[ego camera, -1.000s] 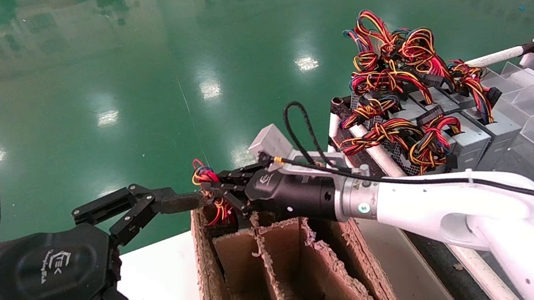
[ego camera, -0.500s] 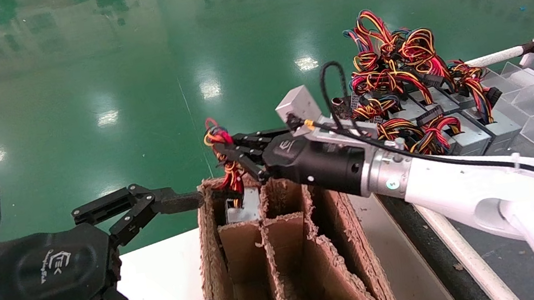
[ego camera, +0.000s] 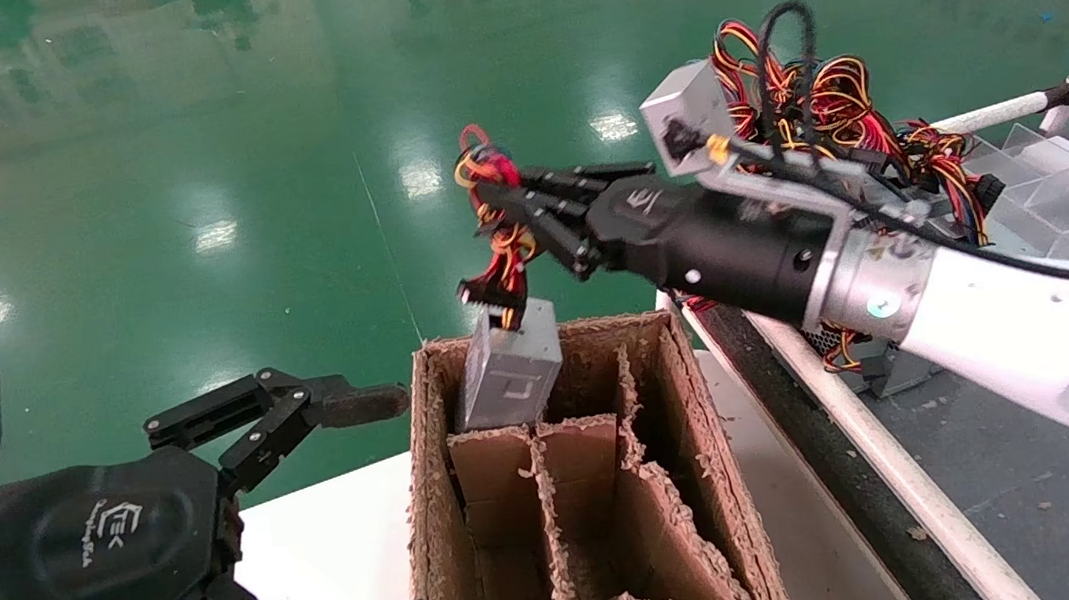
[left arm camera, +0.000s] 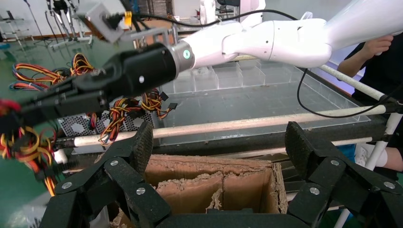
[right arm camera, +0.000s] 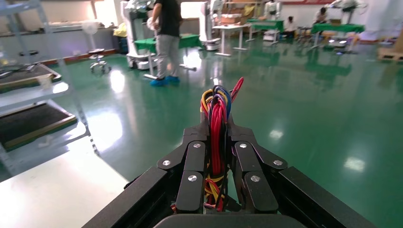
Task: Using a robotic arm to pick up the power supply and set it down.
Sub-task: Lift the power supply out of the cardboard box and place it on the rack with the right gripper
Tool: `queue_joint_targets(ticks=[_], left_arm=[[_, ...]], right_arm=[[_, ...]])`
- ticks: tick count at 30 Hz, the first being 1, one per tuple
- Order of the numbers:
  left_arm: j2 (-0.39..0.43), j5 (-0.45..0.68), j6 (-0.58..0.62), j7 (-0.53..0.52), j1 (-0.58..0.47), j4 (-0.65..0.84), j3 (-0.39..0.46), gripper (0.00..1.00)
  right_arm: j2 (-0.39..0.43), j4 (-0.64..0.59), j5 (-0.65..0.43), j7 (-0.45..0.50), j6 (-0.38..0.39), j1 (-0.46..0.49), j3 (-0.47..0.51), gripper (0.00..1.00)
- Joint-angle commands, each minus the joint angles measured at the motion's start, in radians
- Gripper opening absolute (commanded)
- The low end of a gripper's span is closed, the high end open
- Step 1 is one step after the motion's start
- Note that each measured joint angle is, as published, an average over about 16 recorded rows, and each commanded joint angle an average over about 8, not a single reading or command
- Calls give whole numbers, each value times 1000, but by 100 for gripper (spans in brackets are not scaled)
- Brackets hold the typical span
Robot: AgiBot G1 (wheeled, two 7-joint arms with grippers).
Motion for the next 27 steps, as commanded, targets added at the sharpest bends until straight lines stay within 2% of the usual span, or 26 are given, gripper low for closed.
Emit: queue_joint_targets(ticks=[1, 15, 27], left_arm=[[0, 0, 0, 0, 0, 0, 0, 100], [0, 0, 0, 0, 0, 0, 1, 100], [-1, -1, -1, 1, 0, 0, 1, 100]], right_arm=[[17, 28, 2, 13, 15, -1, 7, 0], [135, 130, 13, 77, 61, 25, 55, 0], [214, 72, 35, 103, 46, 173, 115, 0]])
